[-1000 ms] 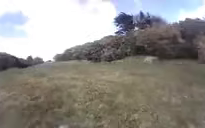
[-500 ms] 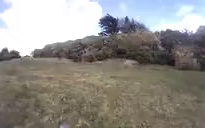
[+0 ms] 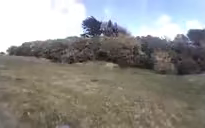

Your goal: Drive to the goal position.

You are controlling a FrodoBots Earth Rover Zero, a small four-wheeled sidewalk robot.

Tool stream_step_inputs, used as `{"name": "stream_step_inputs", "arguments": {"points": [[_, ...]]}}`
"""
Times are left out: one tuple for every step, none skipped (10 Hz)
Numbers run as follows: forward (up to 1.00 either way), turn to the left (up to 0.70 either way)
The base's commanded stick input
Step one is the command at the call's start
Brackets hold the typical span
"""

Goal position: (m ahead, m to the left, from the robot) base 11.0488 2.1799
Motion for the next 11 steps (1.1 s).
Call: {"name": "stream_step_inputs", "arguments": {"points": [[1.00,0.00],[1.00,0.00],[1.00,0.00],[1.00,0.00],[1.00,0.00],[1.00,0.00],[1.00,0.00],[1.00,0.00],[1.00,0.00],[1.00,0.00],[1.00,0.00]]}}
